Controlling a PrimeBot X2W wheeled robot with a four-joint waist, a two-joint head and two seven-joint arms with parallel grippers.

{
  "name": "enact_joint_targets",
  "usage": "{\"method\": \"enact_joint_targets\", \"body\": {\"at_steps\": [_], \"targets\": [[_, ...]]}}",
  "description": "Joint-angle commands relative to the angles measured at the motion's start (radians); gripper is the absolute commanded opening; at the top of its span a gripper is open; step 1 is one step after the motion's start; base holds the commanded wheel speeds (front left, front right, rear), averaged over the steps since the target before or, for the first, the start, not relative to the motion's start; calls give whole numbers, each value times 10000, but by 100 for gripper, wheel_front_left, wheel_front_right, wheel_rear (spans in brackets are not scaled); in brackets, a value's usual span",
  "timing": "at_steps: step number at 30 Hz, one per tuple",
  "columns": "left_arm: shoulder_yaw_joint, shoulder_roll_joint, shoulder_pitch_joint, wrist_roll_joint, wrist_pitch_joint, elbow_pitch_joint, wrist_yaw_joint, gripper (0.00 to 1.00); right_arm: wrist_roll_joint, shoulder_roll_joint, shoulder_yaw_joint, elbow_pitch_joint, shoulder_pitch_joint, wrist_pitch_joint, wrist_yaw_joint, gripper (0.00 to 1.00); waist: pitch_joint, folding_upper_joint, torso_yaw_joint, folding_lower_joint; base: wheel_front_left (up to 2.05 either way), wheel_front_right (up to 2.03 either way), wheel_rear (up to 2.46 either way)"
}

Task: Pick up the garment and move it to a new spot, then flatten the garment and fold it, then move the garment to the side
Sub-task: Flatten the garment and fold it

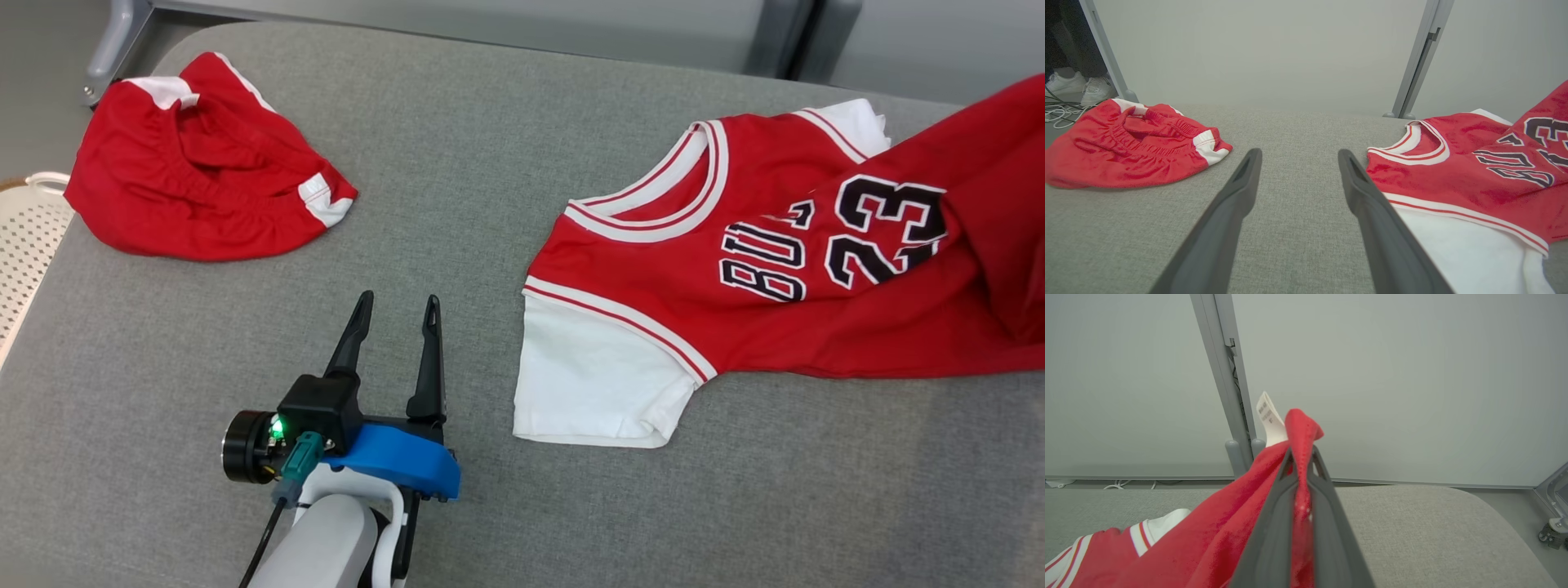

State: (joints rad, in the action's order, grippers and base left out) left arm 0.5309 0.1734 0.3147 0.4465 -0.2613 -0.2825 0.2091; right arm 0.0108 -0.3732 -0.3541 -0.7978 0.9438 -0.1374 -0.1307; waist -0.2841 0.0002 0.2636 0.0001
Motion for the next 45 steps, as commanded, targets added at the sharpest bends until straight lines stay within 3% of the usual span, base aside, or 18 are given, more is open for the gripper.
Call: {"method": "enact_joint_targets", "body": {"at_steps": [1, 2, 3, 7, 10, 19, 26, 37, 45], "targets": [[2, -43, 229, -87, -39, -5, -62, 100, 257, -11, -246, -103, 229, 262, -1, 7, -92, -2, 83, -1, 0, 0, 0], [4, -60, 259, -97, -41, -20, -63, 100, 549, 53, -466, -288, 270, 446, -1, 38, -122, -2, 105, -1, 0, 0, 0], [-1, -72, 280, -99, -42, -30, -79, 100, 787, 146, -644, -432, 319, 710, -1, 100, -150, -2, 120, -1, 0, 0, 0], [-83, -61, 266, -160, -46, -75, -61, 100, 1394, 429, -1237, -916, 668, 1497, -1, 100, -219, -2, 21, -1, 0, 0, 0], [-187, -4, 229, -191, -48, -89, -40, 100, 1640, 688, -1068, -1248, 813, 1903, -1, 100, -173, -2, -238, -1, 0, 0, 0], [-267, 140, 18, -242, -51, -44, -30, 100, 678, 812, 755, -2034, 650, 2603, -1, 100, 307, -2, -1291, -1, 0, 0, 0], [-334, 280, -178, -141, -19, -94, 38, 100, -866, 973, 2487, -1535, -582, 3166, -1, 100, 902, -2, -2006, -1, 0, 0, 0], [-283, 422, -326, -76, 114, 119, 103, 100, -1919, 419, 4709, -778, -2988, 2487, -1, 100, 1085, -2, -2246, -1, 0, 0, 0], [-268, 499, -172, -68, 147, 256, 161, 100, -1812, 9, 4849, -1446, -3099, 1951, -1, 100, 616, -2, -1874, -1, 0, 0, 0]]}}
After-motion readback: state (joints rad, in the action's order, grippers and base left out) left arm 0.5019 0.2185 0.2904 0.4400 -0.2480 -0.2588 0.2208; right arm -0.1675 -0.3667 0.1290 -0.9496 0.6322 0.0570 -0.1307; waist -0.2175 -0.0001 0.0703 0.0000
